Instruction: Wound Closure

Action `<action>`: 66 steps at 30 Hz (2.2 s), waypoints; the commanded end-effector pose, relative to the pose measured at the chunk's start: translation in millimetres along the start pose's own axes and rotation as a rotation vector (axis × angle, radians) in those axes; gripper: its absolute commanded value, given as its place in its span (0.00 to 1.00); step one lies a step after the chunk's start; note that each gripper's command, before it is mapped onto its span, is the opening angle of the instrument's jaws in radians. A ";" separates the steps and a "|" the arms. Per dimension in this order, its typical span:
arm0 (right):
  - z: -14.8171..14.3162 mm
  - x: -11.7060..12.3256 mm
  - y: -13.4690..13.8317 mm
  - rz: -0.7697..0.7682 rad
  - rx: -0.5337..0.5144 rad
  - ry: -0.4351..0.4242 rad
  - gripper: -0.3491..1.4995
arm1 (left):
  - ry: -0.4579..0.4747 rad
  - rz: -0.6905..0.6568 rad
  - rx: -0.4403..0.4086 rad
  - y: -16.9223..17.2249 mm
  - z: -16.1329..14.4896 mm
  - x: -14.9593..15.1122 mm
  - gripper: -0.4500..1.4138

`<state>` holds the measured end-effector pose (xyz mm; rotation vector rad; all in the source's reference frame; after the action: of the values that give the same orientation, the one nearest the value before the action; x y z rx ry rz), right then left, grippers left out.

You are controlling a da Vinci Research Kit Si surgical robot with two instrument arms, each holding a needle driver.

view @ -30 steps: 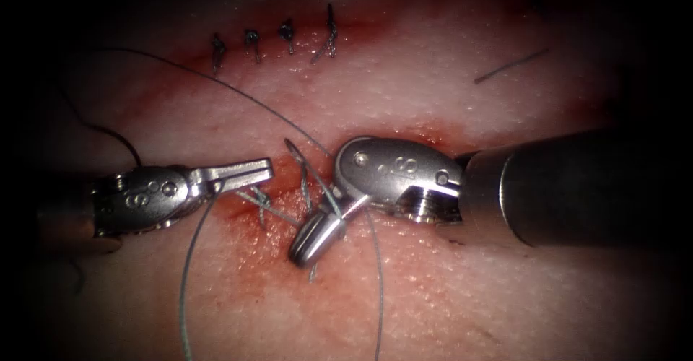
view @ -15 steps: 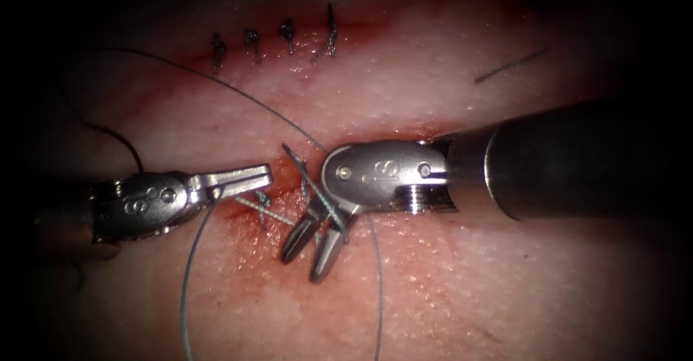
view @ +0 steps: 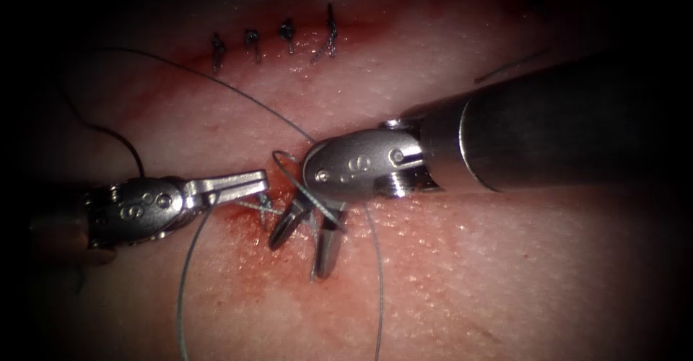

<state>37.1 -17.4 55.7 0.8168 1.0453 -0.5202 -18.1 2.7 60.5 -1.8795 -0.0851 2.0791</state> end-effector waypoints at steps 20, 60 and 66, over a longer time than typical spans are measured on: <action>-0.1 -0.1 0.0 -0.037 0.047 0.053 0.00 | 0.006 -0.006 -0.040 5.3 0.2 0.2 0.00; -9.6 -1.9 5.4 0.301 -0.290 0.234 0.00 | 0.015 -0.016 -0.324 30.7 1.9 6.7 0.00; -9.6 -2.5 6.8 0.334 -0.346 0.224 0.00 | 0.042 -0.062 -0.423 33.2 2.4 6.6 0.00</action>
<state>34.9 -5.5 57.3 0.7230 1.1291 0.0491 -27.3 -25.5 45.4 -2.1233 -0.6187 2.0996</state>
